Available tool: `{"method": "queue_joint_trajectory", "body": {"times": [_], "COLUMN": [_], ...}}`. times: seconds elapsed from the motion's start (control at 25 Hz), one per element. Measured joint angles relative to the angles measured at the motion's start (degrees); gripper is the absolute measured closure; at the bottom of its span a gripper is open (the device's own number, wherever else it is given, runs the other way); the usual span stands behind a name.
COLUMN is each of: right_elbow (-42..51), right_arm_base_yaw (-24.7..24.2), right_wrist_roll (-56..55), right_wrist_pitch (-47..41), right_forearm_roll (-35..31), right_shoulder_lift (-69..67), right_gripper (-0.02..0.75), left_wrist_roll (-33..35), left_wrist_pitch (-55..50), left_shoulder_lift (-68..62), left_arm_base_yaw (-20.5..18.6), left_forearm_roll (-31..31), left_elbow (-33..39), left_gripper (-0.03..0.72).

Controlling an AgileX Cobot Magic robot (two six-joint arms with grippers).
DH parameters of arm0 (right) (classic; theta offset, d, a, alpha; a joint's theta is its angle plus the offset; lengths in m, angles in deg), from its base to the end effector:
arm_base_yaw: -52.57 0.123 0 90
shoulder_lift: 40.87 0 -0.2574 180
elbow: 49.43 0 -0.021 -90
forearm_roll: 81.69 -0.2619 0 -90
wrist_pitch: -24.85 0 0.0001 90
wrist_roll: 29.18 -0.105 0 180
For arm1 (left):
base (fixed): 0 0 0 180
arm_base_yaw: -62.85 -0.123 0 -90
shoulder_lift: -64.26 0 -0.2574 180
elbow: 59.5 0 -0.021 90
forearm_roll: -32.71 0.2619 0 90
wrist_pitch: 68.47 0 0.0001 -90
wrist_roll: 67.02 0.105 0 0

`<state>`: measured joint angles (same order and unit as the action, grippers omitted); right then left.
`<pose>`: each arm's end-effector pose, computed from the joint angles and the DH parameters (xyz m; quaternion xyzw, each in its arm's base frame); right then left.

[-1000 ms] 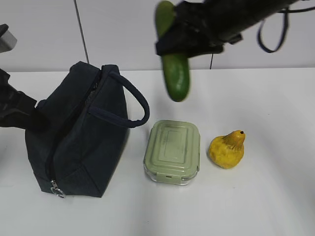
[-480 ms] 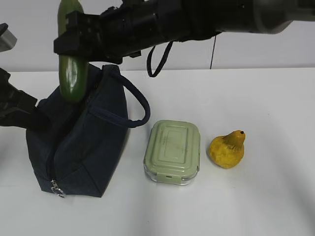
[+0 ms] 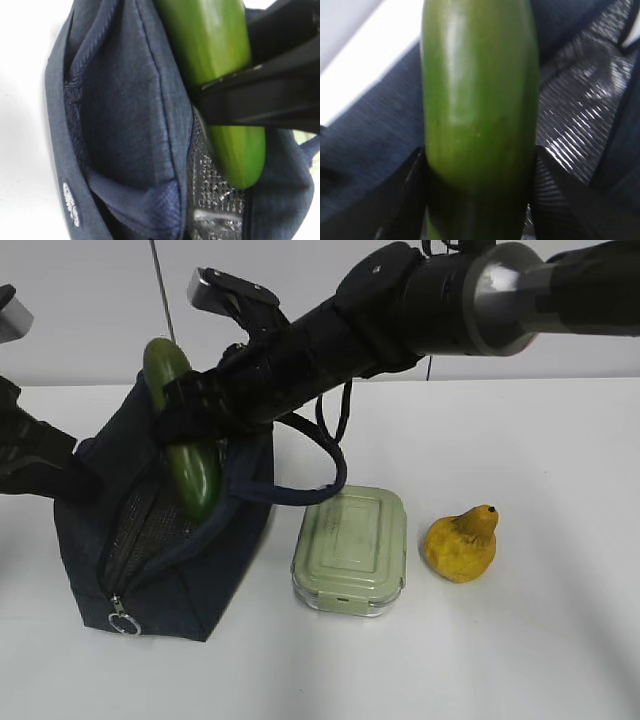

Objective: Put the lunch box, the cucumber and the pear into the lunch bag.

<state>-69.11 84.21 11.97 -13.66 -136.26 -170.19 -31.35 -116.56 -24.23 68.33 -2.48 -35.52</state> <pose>0.3819 0.2979 0.1905 -0.2925 0.8461 0.3514 0.2739 0.2780 -0.0719 0.2138 0.1794 0.9362 -0.2051 0.2220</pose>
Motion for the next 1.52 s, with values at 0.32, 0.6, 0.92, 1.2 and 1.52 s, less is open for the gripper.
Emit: {"method": "queue_joint_trajectory", "body": {"times": [0.32,0.6,0.92,1.2,1.52], "right_elbow": [-0.04,-6.05,-10.87,-10.24,0.7], "right_arm_base_yaw": [0.13,0.13,-3.35,-9.98,-13.25], "right_wrist_roll": [-4.21,-4.88,-18.68,-30.88,-32.72], "right_wrist_pitch": [-2.83,-8.22,-13.81,-30.53,-31.62], "right_forearm_roll": [5.65,7.58,28.1,47.85,51.53], "right_shoulder_lift": [0.0,0.14,6.78,8.74,9.45], "right_gripper": [0.172,0.11,0.12,0.156,0.173], "left_wrist_roll": [0.0,0.0,0.0,0.0,0.0], "left_wrist_pitch": [0.25,0.45,0.45,0.45,0.45], "left_shoulder_lift": [0.0,0.0,0.0,0.0,0.0], "left_arm_base_yaw": [0.0,0.0,0.0,0.0,0.0], "left_forearm_roll": [-0.32,-0.32,-0.27,-0.22,-0.22], "left_elbow": [0.0,0.0,0.0,0.0,0.0], "left_gripper": [0.703,0.703,0.703,0.703,0.703]}}
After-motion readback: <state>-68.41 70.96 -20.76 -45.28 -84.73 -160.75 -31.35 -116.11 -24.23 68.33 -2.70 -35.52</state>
